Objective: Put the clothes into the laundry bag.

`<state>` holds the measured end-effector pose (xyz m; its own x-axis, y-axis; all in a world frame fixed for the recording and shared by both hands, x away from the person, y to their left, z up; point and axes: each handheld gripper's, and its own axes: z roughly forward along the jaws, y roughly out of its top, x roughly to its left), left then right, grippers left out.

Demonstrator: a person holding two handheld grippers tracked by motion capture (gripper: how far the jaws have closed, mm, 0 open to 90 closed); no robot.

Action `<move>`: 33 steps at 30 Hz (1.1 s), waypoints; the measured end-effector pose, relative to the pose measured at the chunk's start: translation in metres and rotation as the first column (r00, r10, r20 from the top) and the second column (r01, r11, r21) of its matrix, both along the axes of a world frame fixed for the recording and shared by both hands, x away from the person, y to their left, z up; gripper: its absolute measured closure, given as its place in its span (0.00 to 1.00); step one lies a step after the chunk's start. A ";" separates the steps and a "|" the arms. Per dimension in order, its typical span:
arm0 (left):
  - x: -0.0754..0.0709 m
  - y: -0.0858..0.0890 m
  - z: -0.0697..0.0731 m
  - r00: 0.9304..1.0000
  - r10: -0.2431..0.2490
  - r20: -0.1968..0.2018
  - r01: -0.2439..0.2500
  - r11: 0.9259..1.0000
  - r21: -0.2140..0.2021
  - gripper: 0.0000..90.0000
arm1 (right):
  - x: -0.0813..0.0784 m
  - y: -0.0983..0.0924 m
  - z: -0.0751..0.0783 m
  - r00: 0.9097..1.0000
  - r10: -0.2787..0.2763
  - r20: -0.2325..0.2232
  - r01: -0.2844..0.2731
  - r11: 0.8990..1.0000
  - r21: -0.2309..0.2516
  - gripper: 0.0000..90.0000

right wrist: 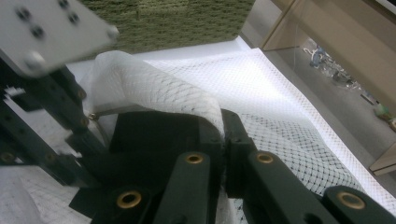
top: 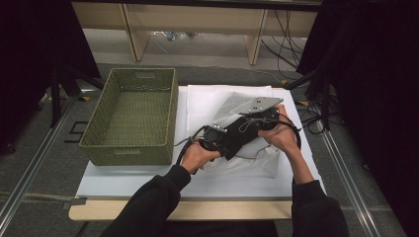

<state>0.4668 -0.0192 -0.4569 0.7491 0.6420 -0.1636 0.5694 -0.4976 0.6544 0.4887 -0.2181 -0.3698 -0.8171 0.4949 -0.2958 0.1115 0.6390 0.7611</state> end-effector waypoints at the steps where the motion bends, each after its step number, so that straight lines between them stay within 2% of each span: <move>1: 0.004 -0.001 -0.002 1.000 -0.015 0.001 0.015 1.000 0.022 0.86 | 0.000 0.000 0.000 1.000 -0.002 -0.001 0.002 1.000 -0.001 0.99; 2: 0.007 -0.005 -0.004 1.000 0.003 0.005 -0.003 1.000 0.015 0.87 | 0.000 0.000 -0.001 1.000 0.002 0.004 -0.002 1.000 -0.004 0.99; 3: 0.008 -0.011 -0.008 0.998 0.055 0.006 -0.055 0.998 -0.034 0.89 | -0.001 0.000 0.000 1.000 0.002 -0.003 -0.002 1.000 -0.003 0.99; 6: 0.016 -0.019 -0.011 0.997 0.074 0.017 -0.073 0.997 -0.032 0.93 | 0.000 0.001 0.000 1.000 0.010 0.002 -0.010 1.000 -0.006 0.99; 7: 0.019 -0.020 -0.011 0.997 0.068 0.021 -0.067 0.998 -0.019 0.93 | 0.000 0.001 -0.001 1.000 0.012 0.000 -0.012 1.000 -0.007 0.99; 8: 0.021 -0.024 -0.012 0.996 0.088 0.026 -0.088 0.996 -0.023 0.93 | -0.001 0.001 -0.001 1.000 0.016 -0.002 -0.016 1.000 -0.011 0.99; 10: 0.025 -0.027 -0.010 0.994 0.104 0.044 -0.104 0.995 0.008 0.94 | 0.000 0.001 -0.001 1.000 0.015 0.000 -0.015 1.000 -0.007 0.99; 11: 0.028 -0.027 -0.009 0.995 0.091 0.048 -0.092 0.996 0.014 0.94 | -0.001 0.001 -0.001 1.000 0.005 0.002 -0.005 1.000 -0.005 0.99; 12: 0.030 -0.029 -0.010 0.991 0.123 0.047 -0.122 0.992 -0.010 0.94 | -0.001 0.001 -0.001 1.000 0.005 0.010 -0.005 1.000 -0.008 0.99; 13: 0.035 -0.025 -0.008 0.996 0.070 0.045 -0.072 0.996 0.044 0.94 | -0.001 0.001 -0.001 1.000 0.007 0.012 -0.007 1.000 -0.009 0.99; 14: 0.038 -0.024 -0.008 0.996 0.077 0.050 -0.079 0.996 0.046 0.94 | -0.001 0.001 -0.001 1.000 0.010 -0.002 -0.010 1.000 -0.005 0.99; 17: 0.044 -0.023 -0.010 0.991 0.122 0.053 -0.124 0.992 0.032 0.93 | -0.001 0.001 -0.002 1.000 0.007 0.011 -0.007 1.000 -0.012 0.99; 20: 0.049 -0.018 -0.009 0.988 0.142 0.055 -0.145 0.989 0.040 0.92 | 0.000 0.002 -0.005 1.000 0.005 -0.010 -0.005 1.000 -0.013 0.99; 21: 0.050 -0.017 -0.010 0.988 0.145 0.044 -0.147 0.989 0.036 0.91 | 0.001 0.002 -0.006 1.000 0.006 -0.011 -0.006 1.000 -0.014 0.99; 22: 0.050 -0.016 -0.011 0.987 0.154 0.037 -0.155 0.987 0.030 0.90 | 0.000 0.002 -0.006 1.000 0.006 -0.008 -0.006 1.000 -0.017 0.99; 24: 0.047 -0.013 -0.010 0.989 0.142 0.030 -0.143 0.989 0.042 0.83 | 0.001 0.002 -0.006 1.000 0.006 -0.009 -0.006 1.000 -0.018 0.99; 25: 0.045 -0.012 -0.010 0.990 0.135 0.039 -0.137 0.989 0.048 0.79 | 0.001 0.002 -0.006 1.000 0.005 -0.013 -0.005 1.000 -0.015 0.99; 26: 0.041 -0.012 -0.011 0.989 0.145 0.031 -0.146 0.989 0.021 0.76 | 0.001 0.002 -0.006 1.000 0.003 -0.012 -0.003 1.000 -0.015 0.99; 27: 0.037 -0.011 -0.010 0.990 0.138 0.034 -0.139 0.990 0.021 0.72 | 0.001 0.002 -0.006 1.000 0.004 -0.008 -0.004 1.000 -0.021 0.99; 29: 0.027 -0.005 -0.006 0.991 0.126 0.050 -0.127 0.992 0.023 0.65 | 0.001 0.002 -0.006 1.000 0.009 -0.004 -0.010 1.000 -0.021 0.99; 30: 0.022 0.000 -0.002 0.994 0.103 0.044 -0.104 0.994 0.035 0.61 | 0.001 0.002 -0.006 1.000 0.011 -0.002 -0.011 1.000 -0.020 0.99; 33: 0.005 0.015 0.008 0.993 0.100 0.066 -0.102 0.994 0.035 0.53 | 0.000 0.002 -0.006 1.000 0.006 -0.005 -0.006 1.000 -0.024 0.99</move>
<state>0.4719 -0.0043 -0.4489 0.6882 0.7197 -0.0918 0.5757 -0.4647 0.6728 0.4888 -0.2160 -0.3759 -0.8213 0.4832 -0.3032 0.1115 0.6574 0.7453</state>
